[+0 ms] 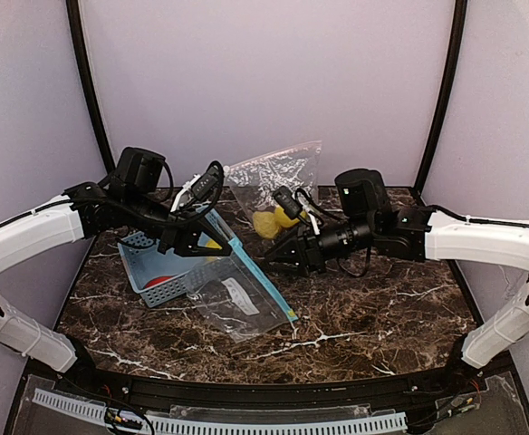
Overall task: Place the food in the zip-top bag and seal the zipper
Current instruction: Pass from the left arm to the right
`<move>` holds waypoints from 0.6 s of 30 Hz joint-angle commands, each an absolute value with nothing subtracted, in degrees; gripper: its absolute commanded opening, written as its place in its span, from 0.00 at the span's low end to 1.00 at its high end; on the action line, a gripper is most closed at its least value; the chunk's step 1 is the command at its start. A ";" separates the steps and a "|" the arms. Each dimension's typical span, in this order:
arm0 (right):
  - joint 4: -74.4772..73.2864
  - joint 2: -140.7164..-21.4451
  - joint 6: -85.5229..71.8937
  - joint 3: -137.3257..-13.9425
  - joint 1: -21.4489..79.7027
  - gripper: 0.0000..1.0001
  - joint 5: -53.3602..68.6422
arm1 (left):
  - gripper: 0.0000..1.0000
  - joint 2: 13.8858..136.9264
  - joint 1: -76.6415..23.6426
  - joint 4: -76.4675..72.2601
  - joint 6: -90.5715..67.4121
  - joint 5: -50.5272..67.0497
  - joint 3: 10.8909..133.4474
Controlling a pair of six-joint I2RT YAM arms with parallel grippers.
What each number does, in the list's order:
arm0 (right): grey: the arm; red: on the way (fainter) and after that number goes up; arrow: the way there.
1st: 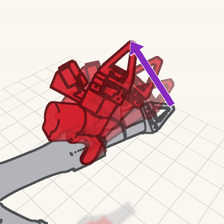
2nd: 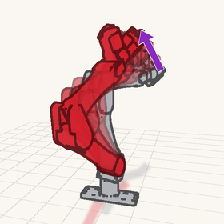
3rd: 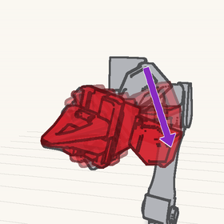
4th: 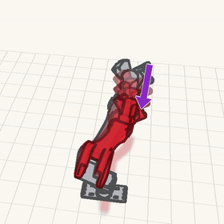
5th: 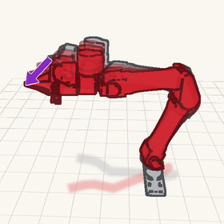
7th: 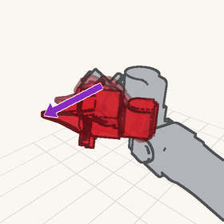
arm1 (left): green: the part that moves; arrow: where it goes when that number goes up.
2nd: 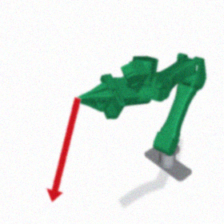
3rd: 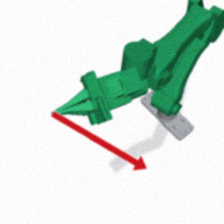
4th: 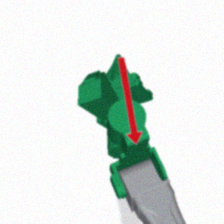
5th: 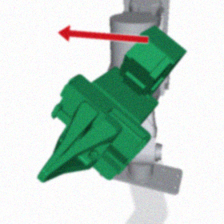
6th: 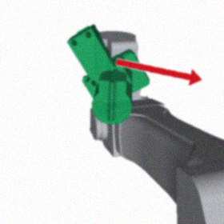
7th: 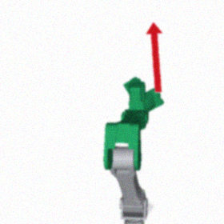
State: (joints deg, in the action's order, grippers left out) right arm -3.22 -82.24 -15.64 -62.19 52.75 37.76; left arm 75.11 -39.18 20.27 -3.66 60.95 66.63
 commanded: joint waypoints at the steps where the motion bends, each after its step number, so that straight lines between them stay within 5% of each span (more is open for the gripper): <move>1: -2.81 -82.19 -14.80 -62.03 52.43 0.43 40.62 | 0.01 74.34 -39.51 21.38 -3.07 62.01 68.18; 18: -2.30 -84.11 -14.30 -62.31 52.43 0.39 42.45 | 0.01 74.09 -39.46 21.12 -3.34 62.23 68.20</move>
State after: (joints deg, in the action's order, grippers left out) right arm -3.40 -83.18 -15.11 -62.19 52.75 39.68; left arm 75.11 -39.18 20.27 -3.66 61.06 66.63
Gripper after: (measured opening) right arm 0.389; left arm 0.009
